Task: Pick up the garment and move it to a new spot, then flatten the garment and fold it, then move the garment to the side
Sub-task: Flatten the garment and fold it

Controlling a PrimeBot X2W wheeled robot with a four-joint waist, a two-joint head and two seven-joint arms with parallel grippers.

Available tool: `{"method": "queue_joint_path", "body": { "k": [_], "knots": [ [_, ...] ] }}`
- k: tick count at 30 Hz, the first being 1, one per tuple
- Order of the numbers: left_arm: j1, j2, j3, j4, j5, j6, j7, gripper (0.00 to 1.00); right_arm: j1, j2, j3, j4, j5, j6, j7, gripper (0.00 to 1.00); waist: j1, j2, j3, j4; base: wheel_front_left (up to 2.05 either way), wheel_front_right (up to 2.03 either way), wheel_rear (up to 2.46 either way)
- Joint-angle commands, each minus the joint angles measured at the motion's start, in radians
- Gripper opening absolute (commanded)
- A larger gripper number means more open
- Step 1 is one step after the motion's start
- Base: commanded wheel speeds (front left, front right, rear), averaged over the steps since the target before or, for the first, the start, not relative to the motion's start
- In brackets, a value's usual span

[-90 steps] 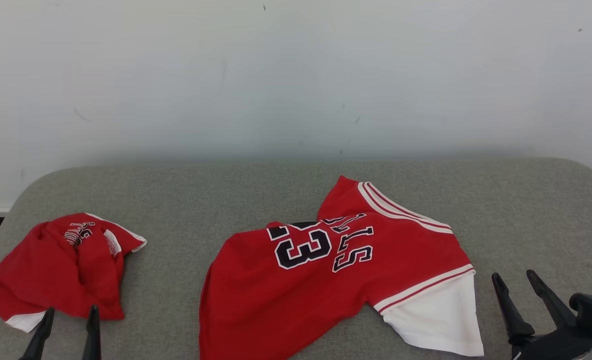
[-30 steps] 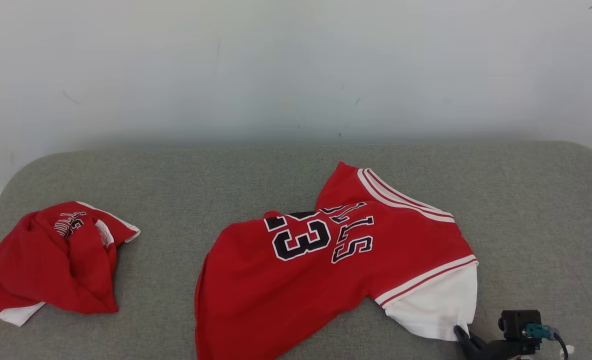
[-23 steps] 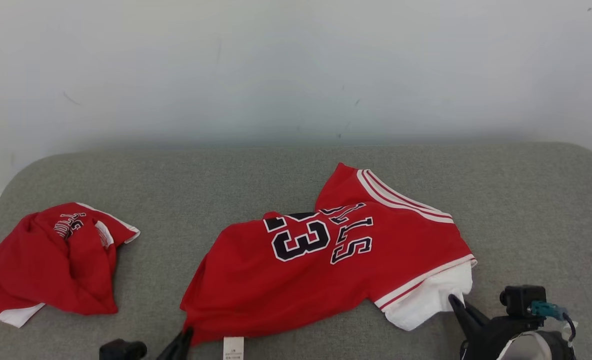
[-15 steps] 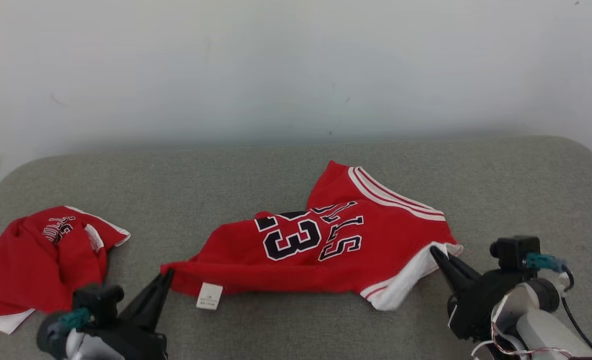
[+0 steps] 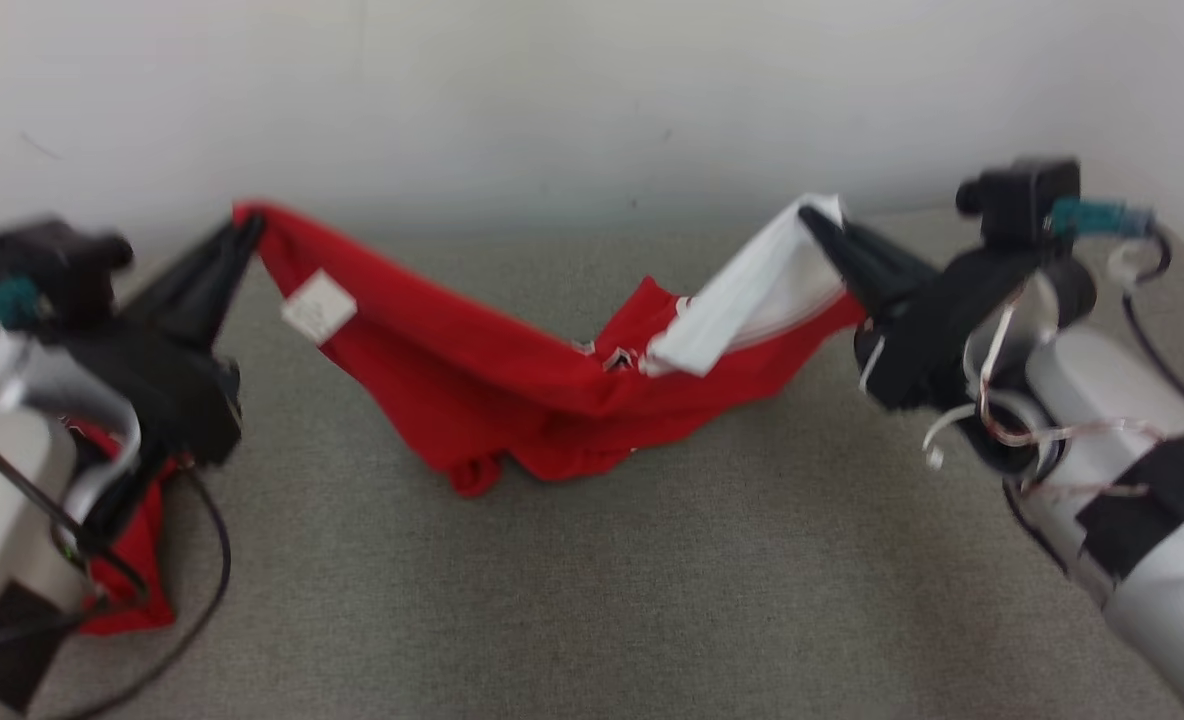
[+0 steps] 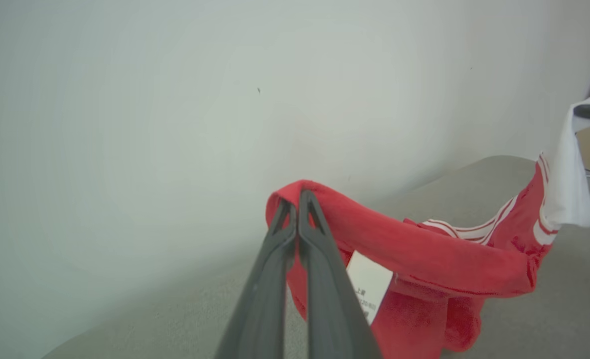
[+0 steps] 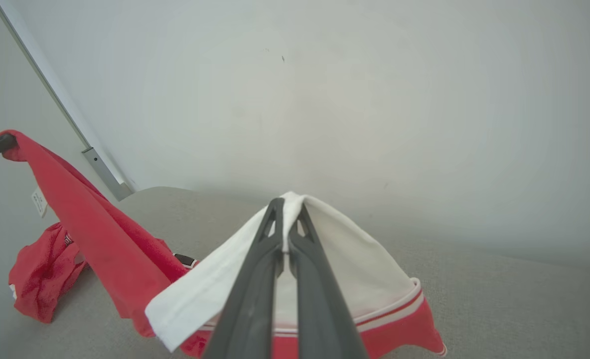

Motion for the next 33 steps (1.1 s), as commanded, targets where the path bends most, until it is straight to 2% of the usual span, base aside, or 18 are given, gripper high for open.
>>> {"method": "queue_joint_path", "body": {
  "k": [1, 5, 8, 15, 21, 27, 33],
  "knots": [
    [-0.054, 0.009, -0.011, 0.002, -0.040, -0.001, 0.004, 0.00, -0.051, -0.008, 0.014, 0.014, 0.016, 0.000, -0.007, 0.00, -0.0001, -0.0001, 0.048, -0.009, 0.00, 0.00, 0.00],
    [-0.224, 0.046, -0.074, 0.025, -0.126, -0.001, 0.026, 0.00, -0.205, 0.026, 0.034, 0.079, 0.107, 0.000, -0.003, 0.00, -0.0001, -0.0001, 0.100, -0.023, 0.00, 0.00, 0.00],
    [-0.333, 0.054, -0.114, 0.050, -0.206, -0.002, 0.040, 0.00, -0.322, 0.050, 0.028, 0.165, 0.160, 0.000, -0.002, 0.00, -0.0001, -0.0001, 0.134, -0.031, 0.00, 0.00, 0.00],
    [-0.559, 0.079, -0.203, 0.131, -0.350, -0.002, 0.096, 0.00, -0.578, 0.126, 0.044, 0.405, 0.193, 0.000, 0.023, 0.00, -0.0001, -0.0001, 0.204, -0.053, 0.00, 0.00, 0.00],
    [-0.735, 0.093, -0.277, 0.206, -0.397, -0.002, 0.133, 0.00, -0.766, 0.177, 0.018, 0.583, 0.184, 0.000, -0.051, 0.00, -0.0001, -0.0001, 0.242, -0.069, 0.00, 0.00, 0.00],
    [-0.899, 0.044, -0.289, 0.319, -0.424, -0.002, 0.109, 0.00, -0.939, 0.189, -0.020, 0.778, 0.136, 0.000, -0.211, 0.00, -0.0001, -0.0001, 0.267, -0.067, 0.00, 0.00, 0.00],
    [-1.023, 0.001, -0.280, 0.426, -0.395, -0.001, 0.018, 0.00, -1.049, 0.179, -0.037, 0.830, 0.075, 0.000, -0.301, 0.00, -0.0001, -0.0001, 0.296, -0.065, 0.00, 0.00, 0.00]
  ]
}}
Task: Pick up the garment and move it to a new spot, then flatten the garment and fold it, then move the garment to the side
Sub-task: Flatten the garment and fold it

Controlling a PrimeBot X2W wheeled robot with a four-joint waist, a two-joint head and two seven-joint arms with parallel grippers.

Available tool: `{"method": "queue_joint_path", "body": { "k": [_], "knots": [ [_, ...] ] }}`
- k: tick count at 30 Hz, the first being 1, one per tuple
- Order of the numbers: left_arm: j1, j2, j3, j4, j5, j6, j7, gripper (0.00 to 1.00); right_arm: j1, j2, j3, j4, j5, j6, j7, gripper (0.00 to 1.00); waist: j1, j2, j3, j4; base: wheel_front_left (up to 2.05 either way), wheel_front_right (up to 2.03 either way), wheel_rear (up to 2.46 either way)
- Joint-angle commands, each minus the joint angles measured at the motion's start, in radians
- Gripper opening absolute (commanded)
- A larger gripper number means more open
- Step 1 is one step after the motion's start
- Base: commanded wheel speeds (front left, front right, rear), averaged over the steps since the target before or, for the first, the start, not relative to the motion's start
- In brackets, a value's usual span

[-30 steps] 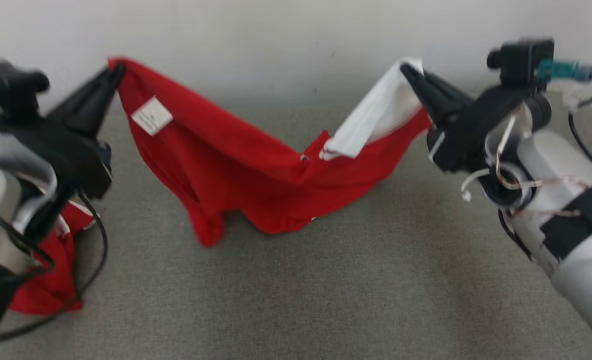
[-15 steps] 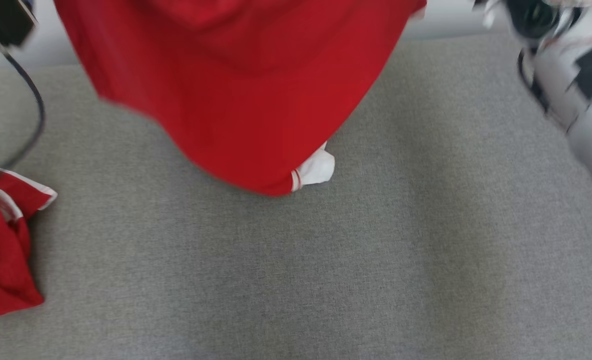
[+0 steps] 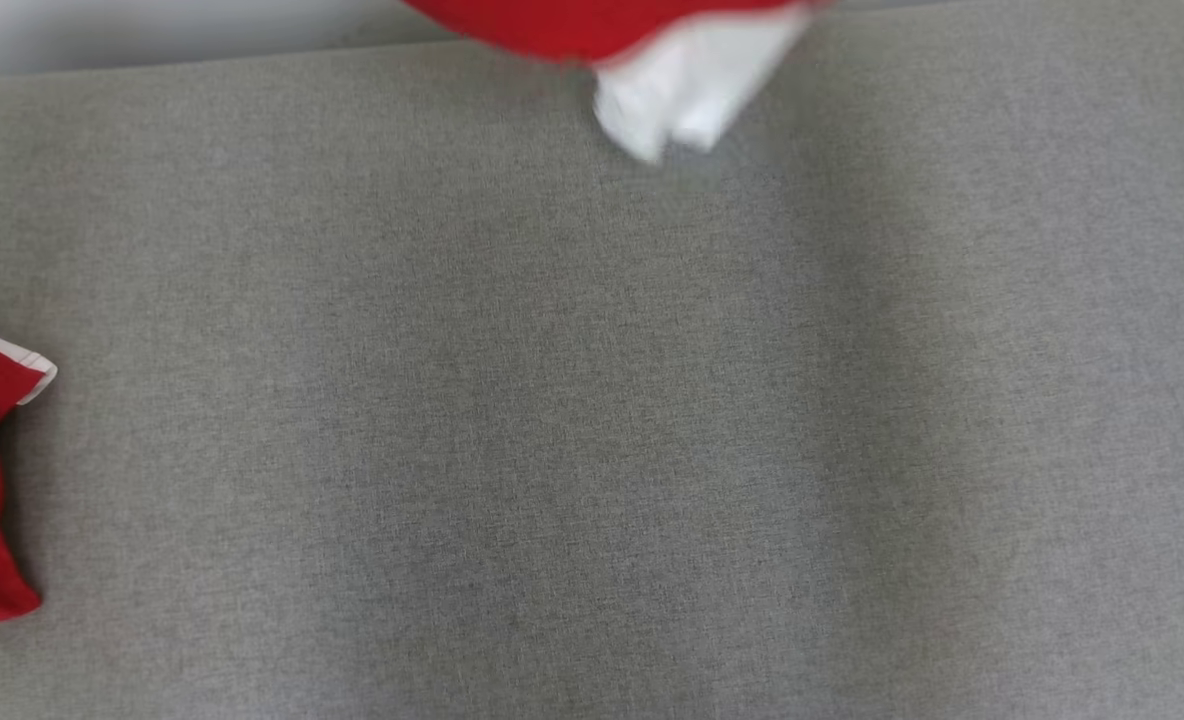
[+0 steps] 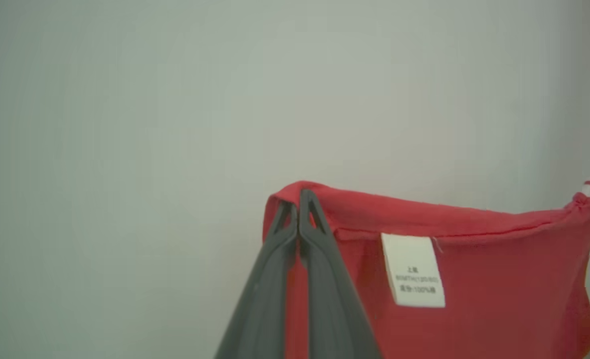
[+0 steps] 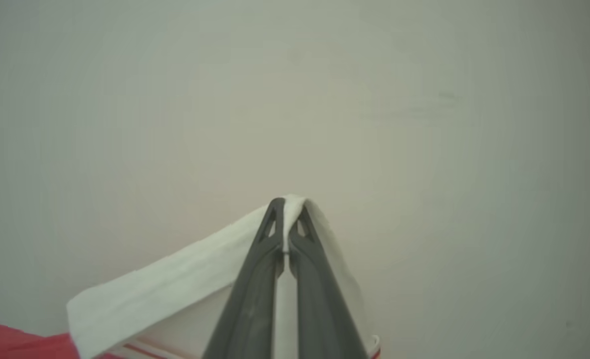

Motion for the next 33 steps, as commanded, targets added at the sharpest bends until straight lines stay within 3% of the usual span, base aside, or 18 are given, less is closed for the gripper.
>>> {"method": "queue_joint_path", "body": {
  "k": [1, 10, 18, 25, 33],
  "knots": [
    [-0.015, -0.004, 0.005, 0.010, 0.009, 0.003, -0.016, 0.00, -0.009, -0.003, 0.001, 0.004, -0.016, 0.000, -0.006, 0.00, -0.0001, -0.0003, 0.012, 0.000, 0.00, 0.00, 0.00],
    [-0.128, -0.075, -0.005, 0.146, 0.013, 0.001, -0.086, 0.00, -0.106, -0.027, -0.067, 0.007, -0.178, 0.000, -0.029, 0.00, -0.0001, -0.0003, 0.093, 0.017, 0.00, 0.00, 0.00],
    [-0.163, -0.091, -0.026, 0.140, -0.026, 0.001, -0.156, 0.00, -0.138, 0.023, -0.170, 0.002, -0.341, -0.001, -0.029, 0.00, -0.0001, -0.0003, 0.220, 0.028, 0.00, 0.00, 0.00],
    [-0.093, -0.045, -0.073, 0.089, -0.084, 0.001, -0.193, 0.00, -0.053, 0.031, -0.207, -0.061, -0.427, -0.001, -0.029, 0.00, -0.0001, -0.0003, 0.251, 0.024, 0.00, 0.00, 0.00],
    [0.061, 0.026, -0.120, 0.031, -0.174, 0.002, -0.233, 0.00, 0.094, 0.067, -0.185, -0.118, -0.421, -0.001, -0.029, 0.00, -0.0001, -0.0003, 0.222, 0.026, 0.00, 0.00, 0.00]
  ]
}}
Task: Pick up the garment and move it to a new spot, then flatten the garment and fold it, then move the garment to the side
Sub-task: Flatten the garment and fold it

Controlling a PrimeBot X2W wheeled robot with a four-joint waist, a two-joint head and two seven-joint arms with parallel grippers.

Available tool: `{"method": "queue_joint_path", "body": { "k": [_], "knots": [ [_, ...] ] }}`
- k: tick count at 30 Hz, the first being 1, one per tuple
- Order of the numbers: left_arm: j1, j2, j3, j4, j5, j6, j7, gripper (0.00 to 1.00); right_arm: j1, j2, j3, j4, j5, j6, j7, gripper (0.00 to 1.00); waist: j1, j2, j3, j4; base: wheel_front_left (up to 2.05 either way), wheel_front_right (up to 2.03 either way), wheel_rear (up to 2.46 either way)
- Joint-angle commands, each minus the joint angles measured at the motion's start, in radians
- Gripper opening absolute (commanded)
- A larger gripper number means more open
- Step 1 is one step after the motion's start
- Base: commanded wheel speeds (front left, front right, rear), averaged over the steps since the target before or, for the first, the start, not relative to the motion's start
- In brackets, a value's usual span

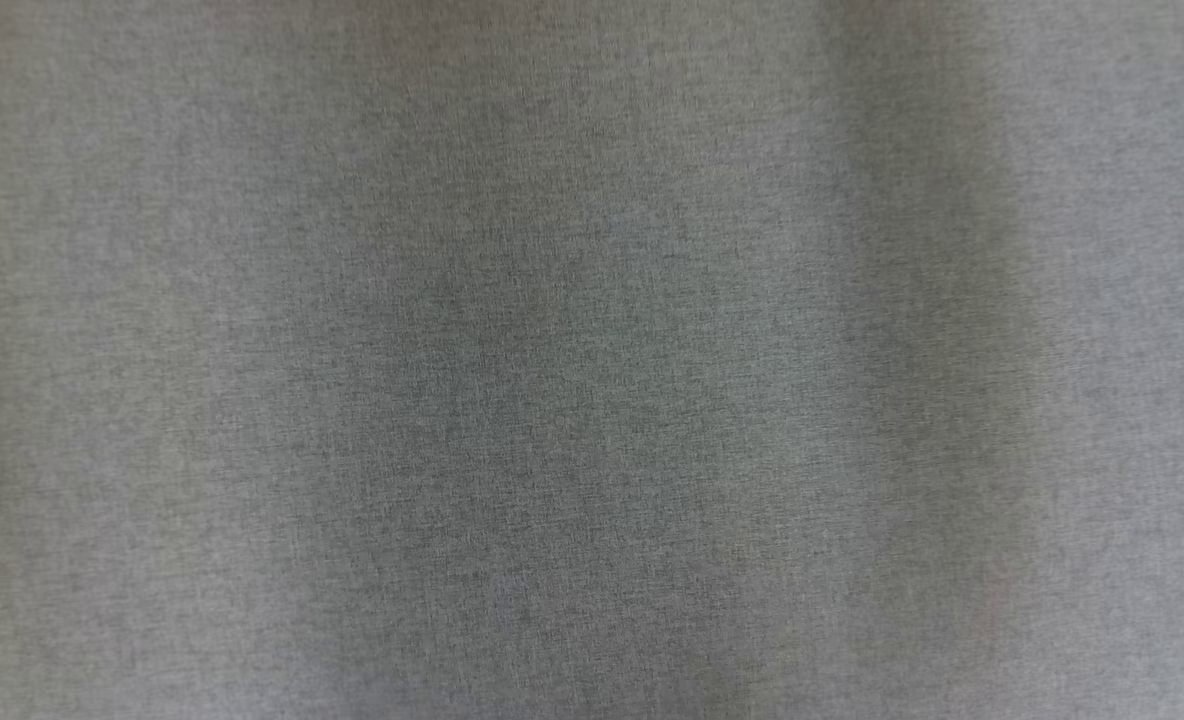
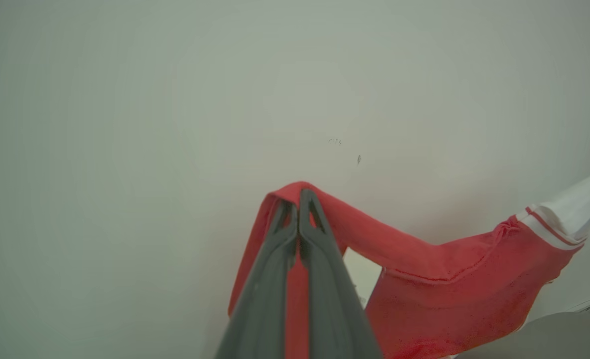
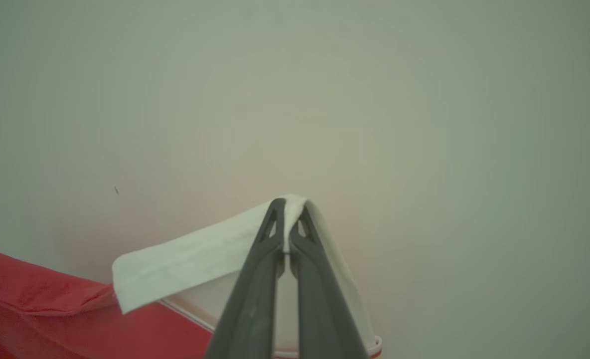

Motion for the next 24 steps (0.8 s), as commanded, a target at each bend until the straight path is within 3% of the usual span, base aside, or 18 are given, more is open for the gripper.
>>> {"method": "queue_joint_path", "body": {
  "k": [1, 7, 13, 24],
  "knots": [
    [0.056, 0.020, -0.006, -0.020, -0.035, 0.002, -0.016, 0.00, 0.059, 0.012, 0.025, -0.020, 0.019, -0.001, -0.005, 0.00, 0.0000, -0.0001, -0.024, 0.001, 0.00, 0.00, 0.00],
    [0.195, 0.053, -0.021, -0.066, -0.087, 0.002, -0.039, 0.00, 0.219, 0.014, 0.112, -0.093, 0.082, -0.001, -0.005, 0.00, 0.0000, -0.0001, -0.093, 0.014, 0.00, 0.00, 0.00],
    [0.374, 0.081, 0.028, -0.130, -0.125, 0.002, -0.048, 0.00, 0.426, -0.058, 0.198, -0.197, 0.193, -0.001, -0.005, 0.00, 0.0000, -0.0001, -0.214, 0.025, 0.00, 0.00, 0.00],
    [0.783, 0.068, 0.179, -0.266, 0.051, 0.005, -0.049, 0.00, 0.766, -0.165, 0.346, -0.355, 0.361, -0.001, -0.005, 0.00, 0.0000, -0.0001, -0.402, 0.025, 0.00, 0.00, 0.00]
  ]
}}
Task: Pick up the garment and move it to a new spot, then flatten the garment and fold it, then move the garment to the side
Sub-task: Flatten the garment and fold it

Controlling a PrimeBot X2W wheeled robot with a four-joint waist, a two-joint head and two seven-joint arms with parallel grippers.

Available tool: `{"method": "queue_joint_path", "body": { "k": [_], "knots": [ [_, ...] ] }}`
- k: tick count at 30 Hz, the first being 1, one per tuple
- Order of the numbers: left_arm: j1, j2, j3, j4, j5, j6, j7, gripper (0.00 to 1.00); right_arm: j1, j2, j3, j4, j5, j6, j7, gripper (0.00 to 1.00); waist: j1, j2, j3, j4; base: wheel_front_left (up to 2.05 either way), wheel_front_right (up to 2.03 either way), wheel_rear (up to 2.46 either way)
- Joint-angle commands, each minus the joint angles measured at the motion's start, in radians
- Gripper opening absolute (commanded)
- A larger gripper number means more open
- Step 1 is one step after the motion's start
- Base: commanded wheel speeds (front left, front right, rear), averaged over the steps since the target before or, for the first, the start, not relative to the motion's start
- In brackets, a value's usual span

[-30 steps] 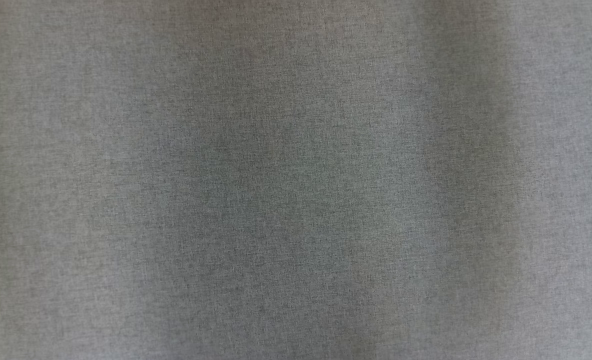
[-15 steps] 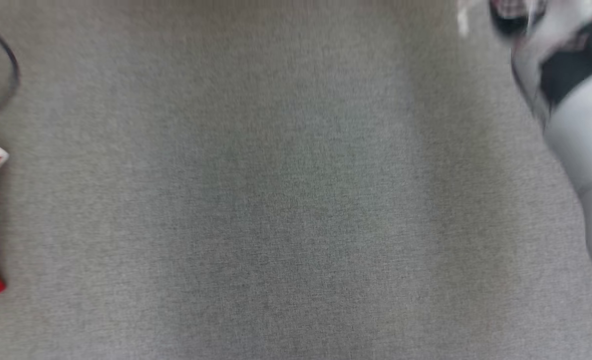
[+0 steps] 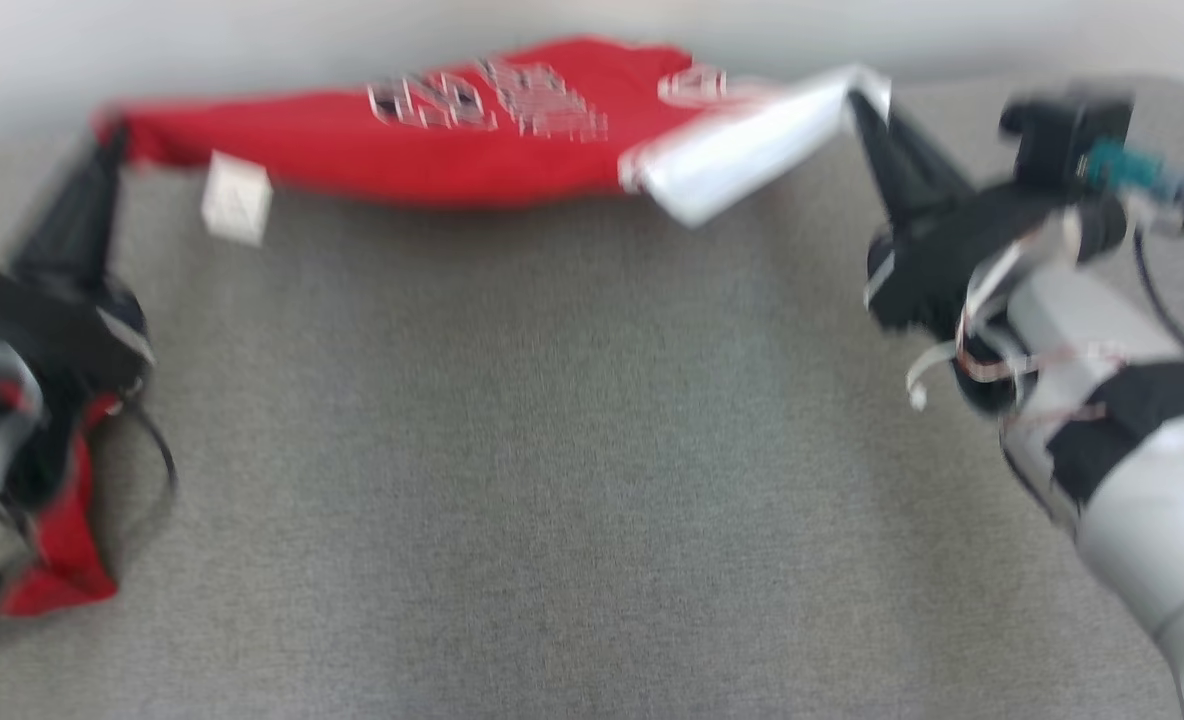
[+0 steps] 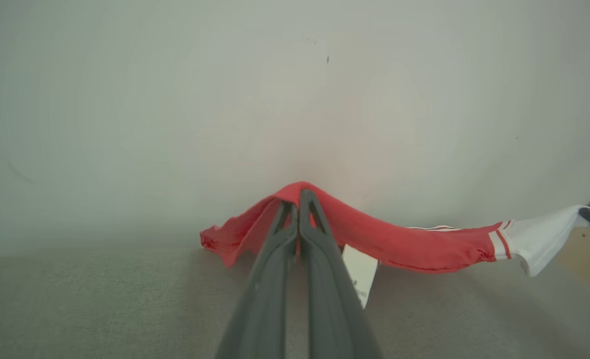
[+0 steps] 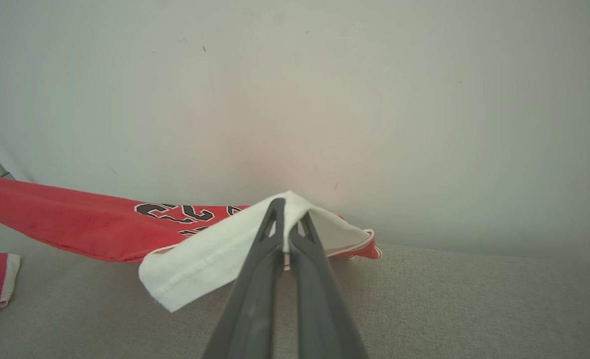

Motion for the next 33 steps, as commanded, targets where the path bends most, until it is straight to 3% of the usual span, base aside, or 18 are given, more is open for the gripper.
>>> {"method": "queue_joint_path", "body": {
  "k": [1, 17, 25, 33],
  "knots": [
    [0.058, -0.003, 0.004, -0.010, 0.031, 0.001, -0.007, 0.00, 0.036, -0.019, 0.010, -0.016, 0.017, -0.001, -0.005, 0.00, 0.0004, 0.0003, -0.091, 0.001, 0.00, 0.00, 0.00],
    [0.588, -0.115, 0.178, -0.129, 0.331, 0.097, -0.007, 0.00, 0.459, -0.199, 0.094, -0.230, 0.141, -0.001, 0.025, 0.00, 0.0004, 0.0003, -0.291, 0.016, 0.00, 0.00, 0.00],
    [0.731, -0.152, 0.232, -0.132, 0.376, 0.086, -0.007, 0.00, 0.615, -0.234, 0.030, -0.292, 0.126, -0.001, 0.050, 0.00, 0.0004, 0.0003, -0.321, 0.016, 0.00, 0.00, 0.00],
    [0.821, -0.211, 0.280, -0.099, 0.428, 0.091, -0.007, 0.00, 0.804, -0.244, -0.115, -0.353, 0.090, -0.001, 0.107, 0.00, 0.0004, 0.0003, -0.331, 0.020, 0.00, 0.00, 0.00]
  ]
}}
